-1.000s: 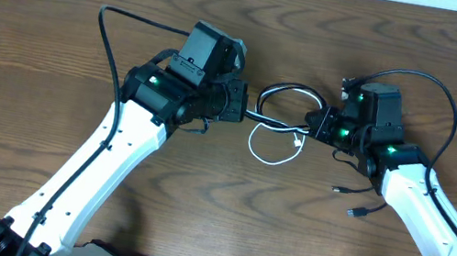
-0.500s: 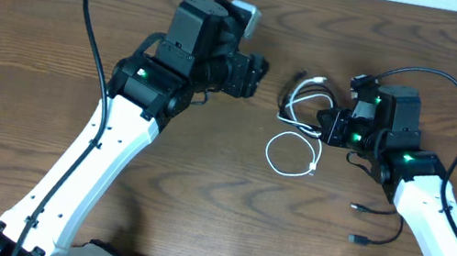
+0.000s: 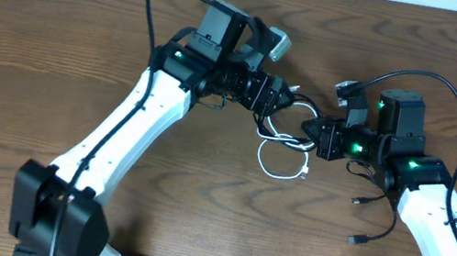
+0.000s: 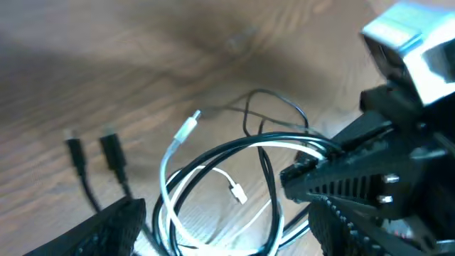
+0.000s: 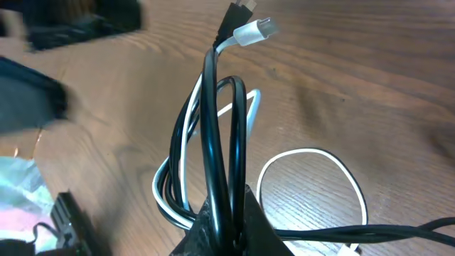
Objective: Untangle cables
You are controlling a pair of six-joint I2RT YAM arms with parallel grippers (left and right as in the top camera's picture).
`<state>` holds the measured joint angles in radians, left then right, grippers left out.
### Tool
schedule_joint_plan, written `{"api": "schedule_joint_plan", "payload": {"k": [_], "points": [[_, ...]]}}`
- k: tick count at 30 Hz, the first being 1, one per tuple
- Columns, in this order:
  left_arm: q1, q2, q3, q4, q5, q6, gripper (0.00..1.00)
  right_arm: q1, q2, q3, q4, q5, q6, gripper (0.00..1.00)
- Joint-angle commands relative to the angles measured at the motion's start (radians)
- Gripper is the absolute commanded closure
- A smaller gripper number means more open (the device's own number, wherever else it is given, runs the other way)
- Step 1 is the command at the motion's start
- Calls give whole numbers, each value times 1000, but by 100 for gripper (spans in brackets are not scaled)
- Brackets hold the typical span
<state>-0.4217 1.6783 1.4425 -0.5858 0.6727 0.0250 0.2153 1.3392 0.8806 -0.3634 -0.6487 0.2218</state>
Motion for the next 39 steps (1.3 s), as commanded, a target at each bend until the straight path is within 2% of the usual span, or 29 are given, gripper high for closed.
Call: {"api": "schedule_joint_plan", "payload": {"k": [1,5,13,18,21,23,24,26,27,30,33,36,39], "points": [[-2,68,14,-2,105,114,22,0,-17,3,0,-74,-29,99],[-5,112,14,5,105,151,22,0,-17,3,1,-81,-28,99],[-10,175,14,93,102,150,22,0,-17,3,0,-92,-27,99],[-68,205,14,97,101,151,23,-1,-17,3,1,-91,-27,99],[-87,210,14,101,48,151,28,-1,-17,3,0,-91,-27,99],[-89,211,14,102,-31,150,43,-1,-17,3,0,-87,-13,99],[-88,211,14,106,-117,126,51,-1,-17,3,-1,-80,-4,99],[-78,211,14,126,-328,-10,56,0,-17,3,-13,-57,21,99],[-71,211,14,136,-491,-111,59,0,-17,3,-34,-49,29,99],[-65,210,14,148,-734,-209,60,2,-17,3,-79,-50,28,99],[-67,211,14,182,-951,-219,60,3,-17,3,-134,-51,23,99],[-66,210,14,209,-1070,-222,60,3,-17,3,-157,-69,5,99],[-66,211,14,221,-1086,-221,60,9,-17,3,-160,-69,0,99]]}}
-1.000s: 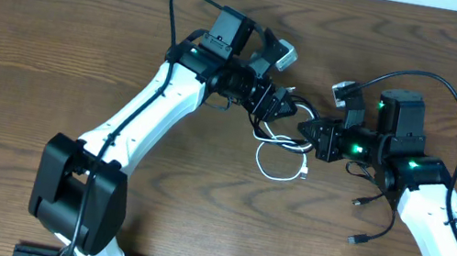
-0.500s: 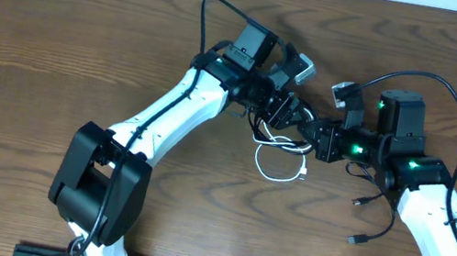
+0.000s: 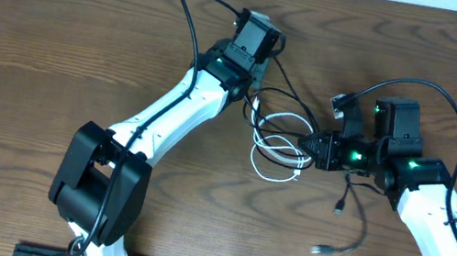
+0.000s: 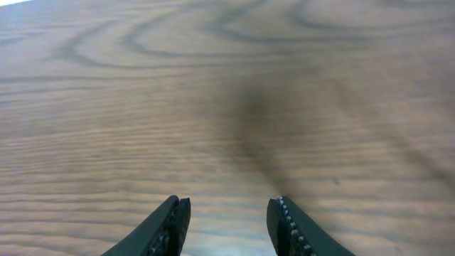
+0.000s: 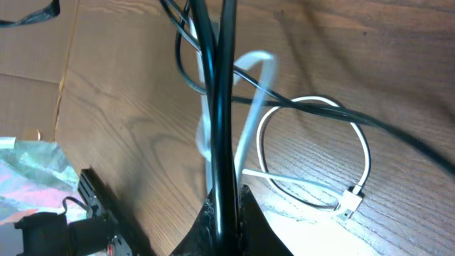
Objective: Untangle cables
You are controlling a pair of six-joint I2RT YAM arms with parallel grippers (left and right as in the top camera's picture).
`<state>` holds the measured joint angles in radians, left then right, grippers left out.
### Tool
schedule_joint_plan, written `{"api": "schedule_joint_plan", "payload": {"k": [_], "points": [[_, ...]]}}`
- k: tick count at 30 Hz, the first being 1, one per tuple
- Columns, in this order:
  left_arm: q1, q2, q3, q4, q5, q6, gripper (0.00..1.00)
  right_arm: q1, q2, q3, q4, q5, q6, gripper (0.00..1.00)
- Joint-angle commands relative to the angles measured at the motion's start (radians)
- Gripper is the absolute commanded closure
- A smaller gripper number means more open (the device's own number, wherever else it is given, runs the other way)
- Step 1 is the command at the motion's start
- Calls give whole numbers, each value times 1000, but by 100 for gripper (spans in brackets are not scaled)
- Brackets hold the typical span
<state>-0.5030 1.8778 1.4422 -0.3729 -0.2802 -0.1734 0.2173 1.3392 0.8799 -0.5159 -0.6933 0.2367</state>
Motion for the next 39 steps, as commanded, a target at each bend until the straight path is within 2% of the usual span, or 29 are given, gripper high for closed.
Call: {"api": "schedule_joint_plan", "payload": {"k": [1,4,6,7,9,12,14,16,18,21,23,25,27,28,29,30,31,33,34,35,39], "points": [[16,11,15,12,-146,-8,59,7,-17,4,-9,-24,-14,99],[34,8,15,34,-276,-4,59,7,-17,4,-19,2,-14,99],[53,-2,16,50,-362,-3,59,7,-17,4,-49,100,-3,99],[69,-18,16,51,-389,-3,59,7,-17,4,-84,220,39,99],[96,-53,16,46,-390,4,59,7,-17,4,-110,321,76,99],[126,-106,15,31,-362,4,59,7,-17,4,-93,315,69,99],[136,-142,15,-5,-269,13,55,7,-17,4,-52,228,8,99],[141,-177,15,-71,-104,42,49,7,-17,3,-9,140,-33,99],[149,-196,15,-132,18,42,39,7,-17,4,14,118,-33,99],[186,-209,15,-178,131,44,28,6,-17,4,27,79,-44,99],[222,-213,16,-189,206,45,27,6,-17,4,34,35,-58,99],[271,-217,17,-213,356,45,27,1,-17,4,91,-97,-58,99],[294,-219,17,-239,482,46,27,-3,-17,4,147,-134,-3,99],[302,-219,17,-264,537,50,27,-4,-17,4,181,-107,69,98],[303,-219,17,-275,549,51,27,-3,-17,4,189,-85,93,96],[303,-219,17,-294,563,66,27,-2,-17,4,190,-24,134,93],[297,-219,17,-312,569,68,27,2,-17,4,177,67,175,84],[281,-219,17,-340,573,75,27,14,-17,4,113,293,240,34],[269,-219,17,-354,588,76,27,18,-17,4,63,425,269,4],[259,-219,17,-365,601,78,27,18,-17,4,38,471,268,1],[209,-219,17,-393,638,103,27,-13,-17,4,-55,594,316,1]]}}
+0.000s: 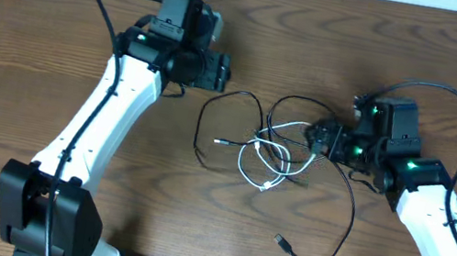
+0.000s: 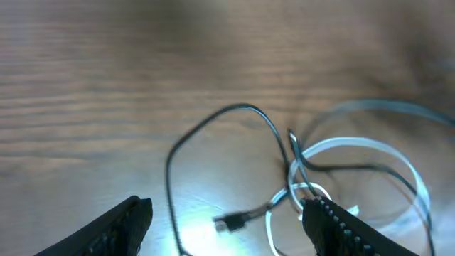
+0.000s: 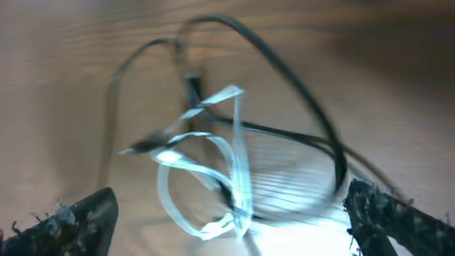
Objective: Untangle cables
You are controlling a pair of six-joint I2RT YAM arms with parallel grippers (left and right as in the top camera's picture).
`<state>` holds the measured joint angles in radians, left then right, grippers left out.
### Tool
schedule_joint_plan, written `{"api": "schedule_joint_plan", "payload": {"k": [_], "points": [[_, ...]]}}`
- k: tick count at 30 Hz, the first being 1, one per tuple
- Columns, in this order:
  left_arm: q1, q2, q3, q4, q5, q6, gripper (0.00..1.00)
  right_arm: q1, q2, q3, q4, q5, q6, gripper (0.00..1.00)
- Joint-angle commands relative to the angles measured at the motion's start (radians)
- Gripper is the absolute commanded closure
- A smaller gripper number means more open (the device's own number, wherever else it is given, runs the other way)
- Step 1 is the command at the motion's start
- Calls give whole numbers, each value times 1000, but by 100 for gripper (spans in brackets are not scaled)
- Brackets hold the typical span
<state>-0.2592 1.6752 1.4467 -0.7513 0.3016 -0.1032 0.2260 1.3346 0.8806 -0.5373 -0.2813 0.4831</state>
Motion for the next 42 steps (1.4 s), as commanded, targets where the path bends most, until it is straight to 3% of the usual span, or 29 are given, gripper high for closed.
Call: {"api": "schedule_joint_plan", "payload": {"k": [1,10,15,18,20,22,25,30,36,42], "points": [[-50,-17,12,-18,58,38,27,-34,-12,3,-47,186,70,1],[-248,1,8,-16,113,88,27,-241,-12,3,-129,176,8,1],[-309,104,1,80,109,80,27,-278,-12,3,-145,166,-13,1],[-327,185,1,167,104,-91,28,-278,-12,3,-159,167,-14,1],[-339,230,1,159,18,-352,28,-278,-12,3,-163,166,-14,1],[-349,253,0,146,-27,-467,28,-278,-12,3,-164,166,-14,1],[-362,278,-5,146,-34,-533,28,-278,-12,3,-163,166,-22,1],[-367,289,-7,95,-34,-539,30,-278,-12,3,-171,166,-37,1],[-384,298,-68,93,-34,-823,32,-278,-12,3,-171,166,-36,1],[-407,312,-117,180,-34,-928,33,-277,-12,3,-174,166,-37,1]]}}
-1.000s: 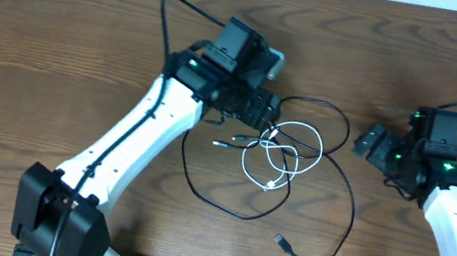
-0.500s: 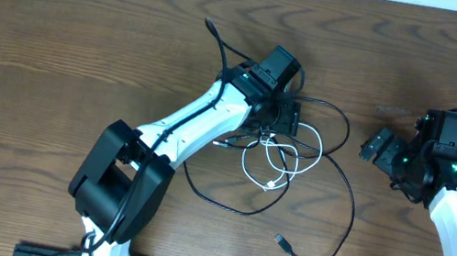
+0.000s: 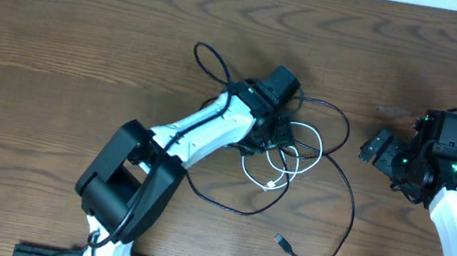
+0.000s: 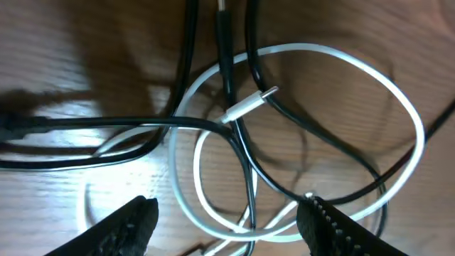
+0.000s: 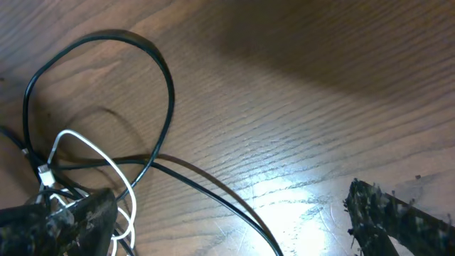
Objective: Untangle cables
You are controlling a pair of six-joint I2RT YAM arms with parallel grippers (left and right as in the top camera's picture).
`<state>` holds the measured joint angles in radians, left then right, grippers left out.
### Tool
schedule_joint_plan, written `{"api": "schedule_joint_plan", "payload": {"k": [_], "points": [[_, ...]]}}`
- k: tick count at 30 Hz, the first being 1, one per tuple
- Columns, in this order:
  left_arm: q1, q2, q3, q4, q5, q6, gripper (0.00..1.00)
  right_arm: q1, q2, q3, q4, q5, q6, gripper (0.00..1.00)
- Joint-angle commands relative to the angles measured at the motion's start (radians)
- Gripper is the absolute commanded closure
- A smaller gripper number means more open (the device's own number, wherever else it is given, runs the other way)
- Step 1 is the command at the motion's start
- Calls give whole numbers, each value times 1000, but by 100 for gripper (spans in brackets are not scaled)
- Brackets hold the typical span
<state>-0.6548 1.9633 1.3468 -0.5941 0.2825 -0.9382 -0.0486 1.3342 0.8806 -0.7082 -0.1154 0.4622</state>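
Note:
A white cable [image 3: 291, 153] and black cables [image 3: 343, 196] lie in one loose tangle mid-table. My left gripper [image 3: 279, 138] hovers open right over the knot. In the left wrist view its wide-apart gripper [image 4: 226, 210] frames white loops [image 4: 398, 114], a white plug [image 4: 250, 104] and black strands [image 4: 229, 64] crossing them. My right gripper [image 3: 374, 149] stands open to the right of the tangle, apart from it. The right wrist view shows that gripper [image 5: 229, 196] empty, with a black loop [image 5: 168, 85] and a white loop [image 5: 96, 153] ahead of it.
One black plug end [image 3: 281, 242] lies near the front, trailing a long curve from the tangle. Another black loop [image 3: 208, 58] sticks out behind the left arm. Bare wooden table [image 3: 52, 71] surrounds the cables.
My left gripper, then open at the back left away from the cables, is now over the tangle. My right gripper has gone from the tangle's right edge to farther right, still open.
First my right gripper held the black and white bundle raised, the left gripper close by. Then the left was open over bare table while the right still gripped the cables. Later the cables lay spread out, both grippers open. Now the left is over them.

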Motion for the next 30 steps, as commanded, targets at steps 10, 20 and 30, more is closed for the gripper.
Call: {"api": "schedule_joint_plan", "payload": {"k": [10,20,30], "points": [[-15,96,-17,80,-20,-137,62,-3,-12,2,-3,1,-45,1],[-14,87,-13,82,-30,-71,92,-3,-12,2,-3,0,-52,1],[-12,-114,-13,140,-40,325,92,-3,-12,2,-2,0,-52,1]]}}
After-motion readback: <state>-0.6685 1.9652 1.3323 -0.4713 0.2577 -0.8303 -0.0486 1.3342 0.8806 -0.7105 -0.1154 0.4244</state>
